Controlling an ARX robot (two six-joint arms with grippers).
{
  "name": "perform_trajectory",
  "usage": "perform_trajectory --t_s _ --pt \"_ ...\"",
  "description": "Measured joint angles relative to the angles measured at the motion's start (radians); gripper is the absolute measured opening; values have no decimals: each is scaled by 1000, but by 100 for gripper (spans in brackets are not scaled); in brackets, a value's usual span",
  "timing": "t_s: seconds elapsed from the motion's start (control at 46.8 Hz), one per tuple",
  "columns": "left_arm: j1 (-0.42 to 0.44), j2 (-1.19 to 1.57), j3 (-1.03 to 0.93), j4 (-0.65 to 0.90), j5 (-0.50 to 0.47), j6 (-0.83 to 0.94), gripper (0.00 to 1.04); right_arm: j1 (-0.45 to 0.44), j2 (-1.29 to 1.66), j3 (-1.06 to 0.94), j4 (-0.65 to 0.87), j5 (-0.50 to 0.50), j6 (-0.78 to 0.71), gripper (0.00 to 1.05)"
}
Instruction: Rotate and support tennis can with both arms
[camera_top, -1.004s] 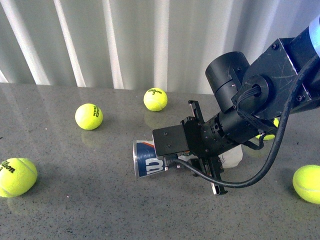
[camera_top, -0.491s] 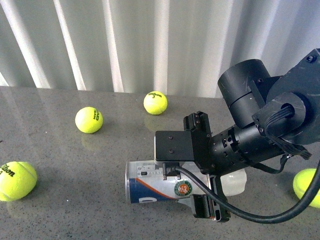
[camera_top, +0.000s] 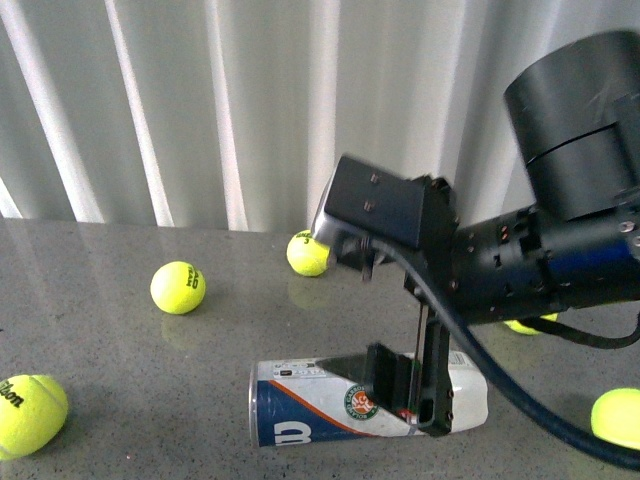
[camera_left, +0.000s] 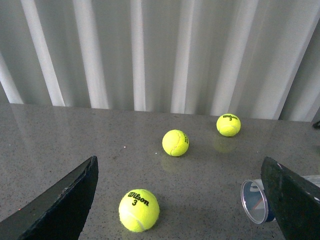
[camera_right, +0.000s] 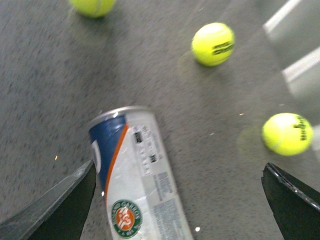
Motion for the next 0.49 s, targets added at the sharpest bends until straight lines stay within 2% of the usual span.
perform_trajectory --t_s 0.15,0.171,0.192,0.235,0.278,0.299,0.342,0.385,0.491 --pt "0 0 0 0 0 0 98 -14 -134 -80 239 161 334 98" --pt "0 0 0 0 0 0 98 -21 -156 -92 266 224 418 98" --pt "0 0 0 0 0 0 98 -24 -168 -96 272 250 435 98" --pt "0 0 0 0 0 0 98 -50 -243 -129 272 420 636 98" --pt "0 0 0 0 0 0 98 -65 -281 -152 253 507 727 98" --pt "0 0 0 0 0 0 98 -81 -320 -181 224 586 823 98" --pt "0 0 0 0 0 0 98 -101 -379 -239 191 691 916 98" --pt "0 0 0 0 -1 0 98 -116 -406 -273 182 733 985 98" --pt "0 0 0 0 1 0 98 -119 -414 -281 181 731 1046 98"
